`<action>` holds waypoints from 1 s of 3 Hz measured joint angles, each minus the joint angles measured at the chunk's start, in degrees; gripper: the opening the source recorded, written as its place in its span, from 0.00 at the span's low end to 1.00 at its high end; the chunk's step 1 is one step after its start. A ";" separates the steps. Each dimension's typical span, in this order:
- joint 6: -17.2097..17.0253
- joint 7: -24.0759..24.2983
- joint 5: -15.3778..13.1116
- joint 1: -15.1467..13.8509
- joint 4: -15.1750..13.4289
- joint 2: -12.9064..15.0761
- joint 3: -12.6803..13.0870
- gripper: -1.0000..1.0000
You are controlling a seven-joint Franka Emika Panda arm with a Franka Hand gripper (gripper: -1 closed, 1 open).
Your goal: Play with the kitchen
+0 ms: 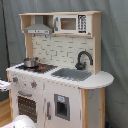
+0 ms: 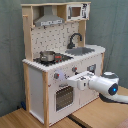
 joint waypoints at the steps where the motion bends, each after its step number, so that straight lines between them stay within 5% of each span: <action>1: -0.94 -0.57 -0.41 -5.10 1.89 0.06 1.50 1.00; 3: -0.82 -3.02 -0.40 -13.29 9.86 0.07 2.44 1.00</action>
